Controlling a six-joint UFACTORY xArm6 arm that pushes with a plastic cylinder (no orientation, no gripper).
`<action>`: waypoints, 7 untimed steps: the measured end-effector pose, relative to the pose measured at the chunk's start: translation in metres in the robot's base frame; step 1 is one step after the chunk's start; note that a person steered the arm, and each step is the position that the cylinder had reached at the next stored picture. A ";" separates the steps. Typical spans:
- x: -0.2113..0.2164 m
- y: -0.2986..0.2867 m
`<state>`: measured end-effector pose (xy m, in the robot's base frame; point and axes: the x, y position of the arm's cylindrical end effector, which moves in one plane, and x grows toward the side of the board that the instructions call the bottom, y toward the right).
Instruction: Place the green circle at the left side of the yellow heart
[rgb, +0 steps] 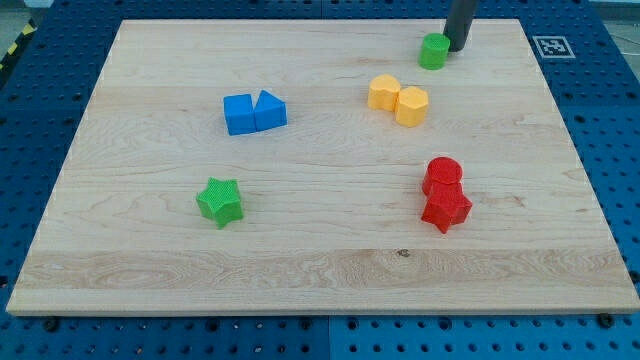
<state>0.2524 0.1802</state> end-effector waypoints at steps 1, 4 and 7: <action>0.015 0.000; 0.017 -0.001; 0.013 -0.009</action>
<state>0.2650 0.1712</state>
